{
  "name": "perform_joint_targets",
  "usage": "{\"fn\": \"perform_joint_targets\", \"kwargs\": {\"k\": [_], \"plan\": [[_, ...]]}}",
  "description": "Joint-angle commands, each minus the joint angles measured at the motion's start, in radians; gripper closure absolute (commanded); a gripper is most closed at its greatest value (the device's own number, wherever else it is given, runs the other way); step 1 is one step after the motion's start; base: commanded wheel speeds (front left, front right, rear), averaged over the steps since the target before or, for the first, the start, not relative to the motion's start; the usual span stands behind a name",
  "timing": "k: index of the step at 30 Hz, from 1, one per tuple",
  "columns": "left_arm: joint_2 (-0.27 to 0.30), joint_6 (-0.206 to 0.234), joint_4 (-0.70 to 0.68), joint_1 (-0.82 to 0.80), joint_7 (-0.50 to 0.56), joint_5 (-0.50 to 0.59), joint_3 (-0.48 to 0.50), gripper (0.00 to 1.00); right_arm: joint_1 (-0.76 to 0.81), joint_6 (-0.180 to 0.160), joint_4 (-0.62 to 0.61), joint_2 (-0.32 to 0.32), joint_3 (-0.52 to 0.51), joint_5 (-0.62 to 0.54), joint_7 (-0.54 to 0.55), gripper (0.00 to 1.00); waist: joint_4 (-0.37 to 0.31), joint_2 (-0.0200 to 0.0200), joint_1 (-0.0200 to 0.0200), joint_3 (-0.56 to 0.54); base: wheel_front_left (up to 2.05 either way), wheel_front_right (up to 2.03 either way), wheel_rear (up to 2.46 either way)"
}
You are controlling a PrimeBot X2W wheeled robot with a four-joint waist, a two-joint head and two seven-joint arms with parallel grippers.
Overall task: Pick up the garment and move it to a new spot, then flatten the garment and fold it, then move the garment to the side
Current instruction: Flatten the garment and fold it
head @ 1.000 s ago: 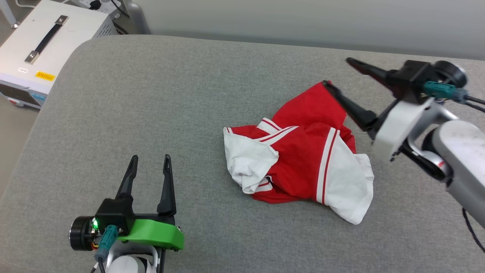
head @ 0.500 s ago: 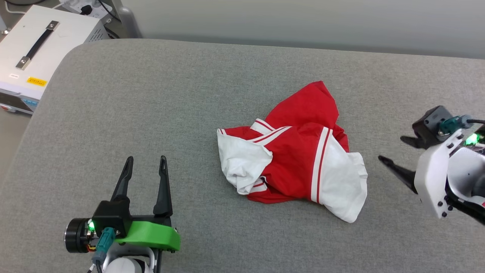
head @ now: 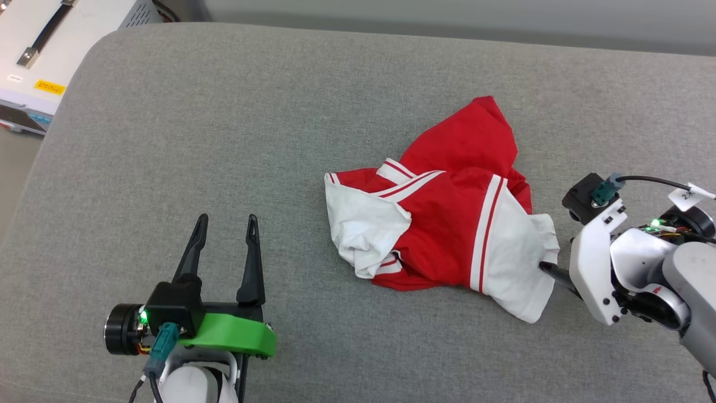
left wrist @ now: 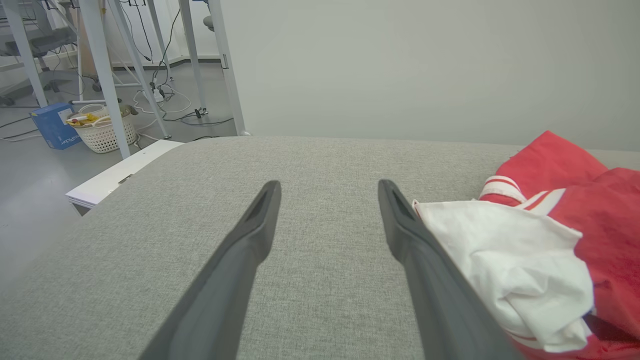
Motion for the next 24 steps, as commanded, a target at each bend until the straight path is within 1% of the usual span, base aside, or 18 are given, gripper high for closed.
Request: {"fn": "perform_joint_targets", "kwargs": {"k": [1,5,9,10,12,16,19,24], "plan": [[-0.003,0.002,-0.001,-0.018,-0.006,-0.006,-0.001,0.00,-0.020,-0.001,0.035,0.023,0.022,0.003,-0.014,0.00,0.011,0.0000,0.0000,0.022,0.00,0.00,0.00],[-0.003,0.004,0.002,-0.022,-0.006,-0.010,-0.003,0.00,-0.026,-0.001,0.136,0.073,0.098,0.013,-0.045,0.00,0.013,0.0000,0.0000,0.030,0.00,0.00,0.00],[-0.003,0.007,0.009,-0.029,-0.006,-0.012,-0.005,0.00,-0.021,-0.001,0.177,0.096,0.176,0.042,-0.104,0.00,0.015,0.0000,0.0000,0.025,0.00,0.00,0.00],[-0.003,0.008,0.010,-0.029,-0.006,-0.012,-0.004,0.00,-0.027,-0.001,0.176,0.094,0.188,0.040,-0.132,1.00,0.013,0.0000,0.0000,0.021,0.00,0.00,0.00],[-0.003,0.009,0.013,-0.025,-0.006,-0.009,0.002,0.00,-0.038,-0.001,0.175,0.085,0.195,0.049,-0.196,1.00,0.007,0.0000,0.0000,0.005,0.00,0.00,0.00],[-0.003,0.009,0.018,-0.002,-0.006,-0.001,0.014,0.00,-0.046,-0.001,0.150,0.055,0.147,0.066,-0.337,1.00,-0.009,0.0000,0.0000,-0.039,0.00,0.00,0.00],[-0.003,0.008,0.018,0.018,-0.006,0.002,0.020,0.00,-0.012,-0.001,0.112,0.017,0.066,0.095,-0.419,1.00,-0.021,0.0000,0.0000,-0.074,0.00,0.00,0.00],[-0.003,0.010,0.010,0.044,-0.006,0.003,0.024,0.00,0.111,-0.001,0.071,-0.065,-0.111,0.129,-0.482,1.00,-0.039,0.0000,0.0000,-0.102,0.00,0.00,0.00]]}}
